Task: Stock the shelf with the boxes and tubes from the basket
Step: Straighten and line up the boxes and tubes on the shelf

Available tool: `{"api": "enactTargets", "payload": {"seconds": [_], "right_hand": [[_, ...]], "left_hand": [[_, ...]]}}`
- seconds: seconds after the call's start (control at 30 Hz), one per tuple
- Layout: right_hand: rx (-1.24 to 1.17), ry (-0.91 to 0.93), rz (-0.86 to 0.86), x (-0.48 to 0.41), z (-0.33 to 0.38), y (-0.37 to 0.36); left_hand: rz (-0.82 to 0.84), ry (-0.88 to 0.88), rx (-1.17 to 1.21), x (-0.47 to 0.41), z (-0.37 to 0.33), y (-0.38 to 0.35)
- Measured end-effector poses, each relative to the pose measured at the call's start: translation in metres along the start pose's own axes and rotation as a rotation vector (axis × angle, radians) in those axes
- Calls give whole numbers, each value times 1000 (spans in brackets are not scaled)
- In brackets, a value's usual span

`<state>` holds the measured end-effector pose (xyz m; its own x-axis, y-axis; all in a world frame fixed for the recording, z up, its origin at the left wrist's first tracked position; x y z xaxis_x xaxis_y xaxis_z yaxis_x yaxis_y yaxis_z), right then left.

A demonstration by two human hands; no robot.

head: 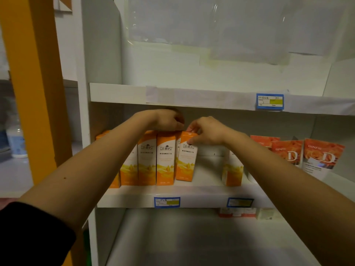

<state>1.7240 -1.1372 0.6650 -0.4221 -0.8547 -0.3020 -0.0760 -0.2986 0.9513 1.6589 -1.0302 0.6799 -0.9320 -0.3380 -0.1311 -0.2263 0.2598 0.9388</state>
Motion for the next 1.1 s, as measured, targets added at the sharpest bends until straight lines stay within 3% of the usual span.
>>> {"api": "enactTargets", "payload": {"seconds": [0.17, 0.53, 0.9, 1.1], "right_hand": [[-23, 28, 29, -12, 6, -8], [61, 47, -89, 9, -16, 6], [271, -166, -110, 65, -98, 37], [278, -206, -90, 77, -114, 35]], "left_hand": [[-21, -32, 64, 5, -3, 2], [-26, -111, 24, -13, -17, -6], [3, -262, -13, -59, -81, -39], [108, -279, -21, -77, -106, -59]]}}
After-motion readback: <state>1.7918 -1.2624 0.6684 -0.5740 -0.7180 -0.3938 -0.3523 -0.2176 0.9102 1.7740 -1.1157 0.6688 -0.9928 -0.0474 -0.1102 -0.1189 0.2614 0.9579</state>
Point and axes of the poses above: each hand's wrist, its own x-axis away from the middle knuckle, its own y-axis out of the back of the hand, z = x × y, the point moved 4 cm from there along -x, towards the middle knuckle, and after that the axes turned 6 degrees about x, right-handed, at the moved point
